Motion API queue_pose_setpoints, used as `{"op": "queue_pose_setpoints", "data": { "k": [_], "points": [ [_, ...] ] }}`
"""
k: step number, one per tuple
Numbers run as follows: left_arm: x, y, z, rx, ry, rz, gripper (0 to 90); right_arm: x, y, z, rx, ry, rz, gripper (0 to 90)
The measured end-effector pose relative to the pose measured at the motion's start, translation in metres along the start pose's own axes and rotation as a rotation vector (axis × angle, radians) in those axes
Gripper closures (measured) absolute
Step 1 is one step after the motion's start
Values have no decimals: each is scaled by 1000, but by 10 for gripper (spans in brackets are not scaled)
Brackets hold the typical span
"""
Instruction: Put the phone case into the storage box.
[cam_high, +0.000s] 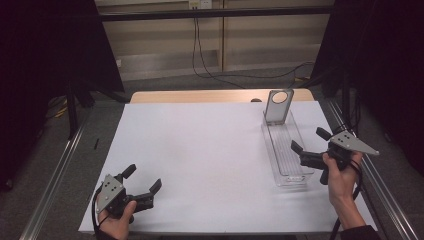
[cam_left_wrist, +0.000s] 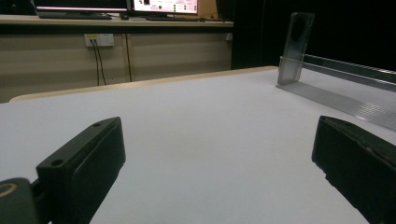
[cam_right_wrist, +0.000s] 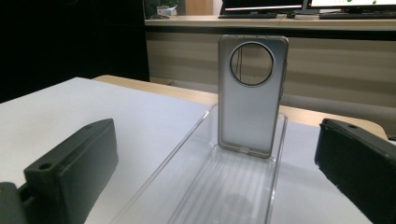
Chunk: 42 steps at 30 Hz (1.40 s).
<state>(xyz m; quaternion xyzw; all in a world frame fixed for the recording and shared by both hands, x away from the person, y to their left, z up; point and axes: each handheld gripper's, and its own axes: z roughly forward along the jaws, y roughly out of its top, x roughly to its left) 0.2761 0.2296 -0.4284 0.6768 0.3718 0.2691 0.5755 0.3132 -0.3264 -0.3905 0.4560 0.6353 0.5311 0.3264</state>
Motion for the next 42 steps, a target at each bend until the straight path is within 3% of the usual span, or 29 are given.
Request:
{"op": "queue_pose_setpoints", "data": {
  "k": [3, 10, 14, 19, 21, 23, 31, 33, 34, 36, 42],
  "points": [
    [-1, 0, 0, 2, 4, 3, 27, -2, -6, -4, -13, 0, 40, 0],
    [-1, 1, -3, -13, 11, -8, 27, 1, -16, -13, 4, -5, 10, 0],
    [0, 1, -4, -13, 18, 10, 27, 2, -22, -21, 7, -15, 0, 0],
    [1, 2, -7, -22, 37, -7, 27, 3, -28, -34, -3, -38, 21, 0],
    [1, 2, -7, -15, 35, 5, 27, 3, -33, -39, -3, -40, 9, 0],
    [-1, 2, -7, -20, 34, -12, 26, 4, -38, -42, 0, -44, 7, 0],
    [-1, 1, -10, -7, 40, -14, 27, 12, -48, -54, -7, -48, -13, 0],
    [0, -1, -10, -4, 36, -50, 27, 12, -51, -56, -14, -47, -29, 0],
    [0, -2, -9, 3, 42, -51, 26, 12, -52, -56, -13, -47, -12, 0],
    [0, -3, -9, 12, 49, -18, 27, 13, -55, -58, -6, -54, -1, 0],
    [-1, -3, -10, 12, 49, -8, 26, 14, -59, -68, 12, -83, 21, 0]
  ]
}}
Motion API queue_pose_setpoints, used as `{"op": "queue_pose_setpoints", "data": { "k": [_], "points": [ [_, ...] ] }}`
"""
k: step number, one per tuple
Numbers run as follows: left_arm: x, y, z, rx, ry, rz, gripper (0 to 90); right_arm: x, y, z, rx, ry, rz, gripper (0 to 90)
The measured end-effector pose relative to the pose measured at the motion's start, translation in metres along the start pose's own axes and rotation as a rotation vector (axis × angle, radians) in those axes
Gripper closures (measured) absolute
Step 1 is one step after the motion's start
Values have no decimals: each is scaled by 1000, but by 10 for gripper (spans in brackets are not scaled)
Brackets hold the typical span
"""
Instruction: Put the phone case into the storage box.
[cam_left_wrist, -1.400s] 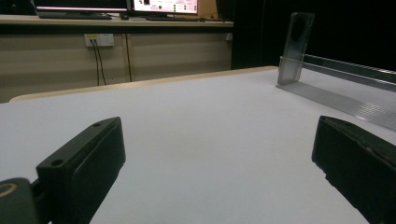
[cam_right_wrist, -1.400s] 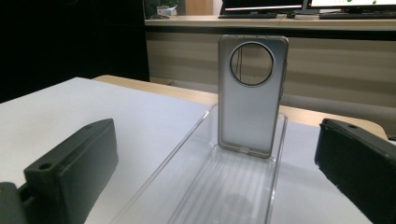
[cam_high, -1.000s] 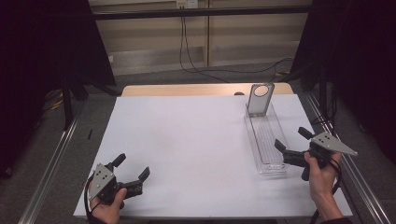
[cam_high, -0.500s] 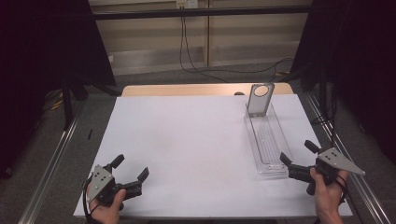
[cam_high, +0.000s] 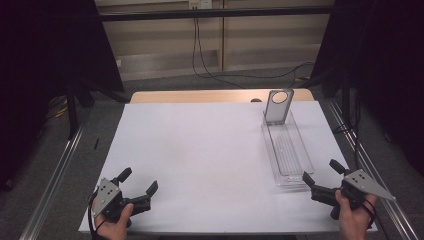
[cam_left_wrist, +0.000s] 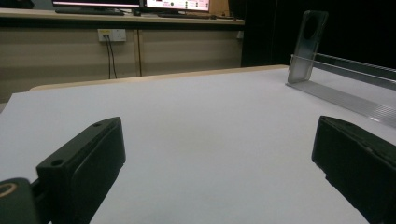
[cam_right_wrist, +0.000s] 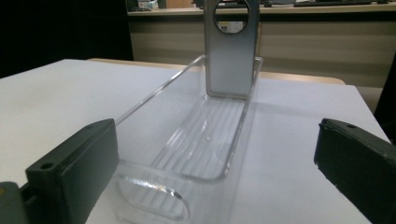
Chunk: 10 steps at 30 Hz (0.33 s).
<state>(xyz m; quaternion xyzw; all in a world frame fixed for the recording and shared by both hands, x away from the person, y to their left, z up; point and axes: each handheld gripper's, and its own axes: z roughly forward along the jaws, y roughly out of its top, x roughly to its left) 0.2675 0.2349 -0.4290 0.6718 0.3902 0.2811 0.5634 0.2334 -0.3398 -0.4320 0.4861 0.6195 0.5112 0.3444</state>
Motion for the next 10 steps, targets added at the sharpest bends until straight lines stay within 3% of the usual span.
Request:
{"op": "queue_pose_setpoints", "data": {
  "k": [5, 10],
  "points": [
    [-1, 0, 0, -1, -9, 1, 27, -2, -6, -2, 12, -18, 16, 0],
    [-1, 0, 1, -6, -5, -10, 26, -4, -6, 2, 18, -5, 27, 0]
  ]
}}
